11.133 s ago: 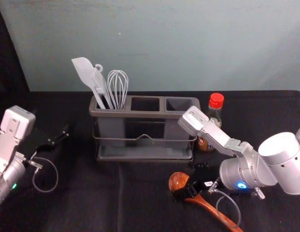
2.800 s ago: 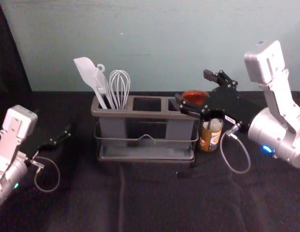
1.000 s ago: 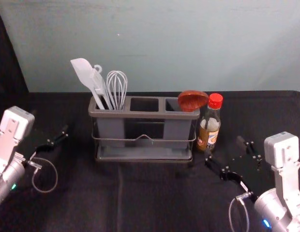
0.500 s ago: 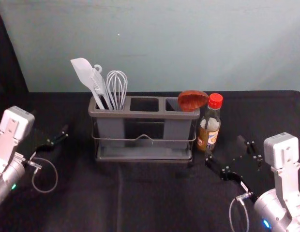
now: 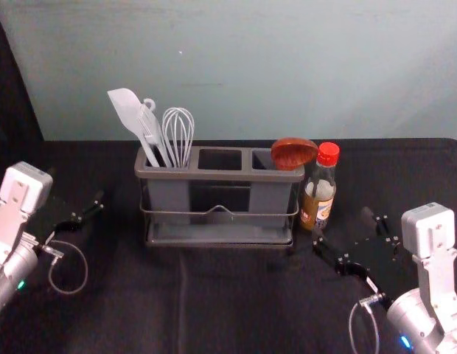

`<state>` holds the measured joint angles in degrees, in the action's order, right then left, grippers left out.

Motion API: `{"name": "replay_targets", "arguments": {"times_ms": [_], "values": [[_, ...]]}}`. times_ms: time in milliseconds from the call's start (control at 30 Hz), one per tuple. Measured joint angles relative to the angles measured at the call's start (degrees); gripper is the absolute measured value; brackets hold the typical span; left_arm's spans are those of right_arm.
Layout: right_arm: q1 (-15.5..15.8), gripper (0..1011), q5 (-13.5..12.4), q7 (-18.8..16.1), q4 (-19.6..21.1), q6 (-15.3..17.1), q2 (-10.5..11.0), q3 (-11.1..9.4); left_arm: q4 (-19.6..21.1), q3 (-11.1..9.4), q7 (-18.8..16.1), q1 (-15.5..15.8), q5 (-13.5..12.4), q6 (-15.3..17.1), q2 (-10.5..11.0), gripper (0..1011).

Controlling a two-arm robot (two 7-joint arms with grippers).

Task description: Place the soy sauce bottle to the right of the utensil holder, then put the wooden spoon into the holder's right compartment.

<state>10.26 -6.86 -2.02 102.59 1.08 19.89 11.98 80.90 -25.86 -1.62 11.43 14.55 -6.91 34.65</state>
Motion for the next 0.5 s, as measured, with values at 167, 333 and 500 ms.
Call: {"name": "replay_targets", "arguments": {"times_ms": [167, 333, 500], "values": [[0.00, 1003, 0.02, 0.02, 0.00, -0.02, 0.00, 0.01, 0.00, 0.00, 0.00, 0.00, 0.00, 0.00, 0.00, 1012], [0.00, 1003, 0.05, 0.05, 0.00, -0.05, 0.00, 0.01, 0.00, 0.00, 0.00, 0.00, 0.00, 0.00, 0.00, 1012], [0.00, 1002, 0.07, 0.08, 0.00, -0.06, 0.00, 0.01, 0.00, 0.00, 0.00, 0.00, 0.00, 0.00, 0.00, 1011]]}}
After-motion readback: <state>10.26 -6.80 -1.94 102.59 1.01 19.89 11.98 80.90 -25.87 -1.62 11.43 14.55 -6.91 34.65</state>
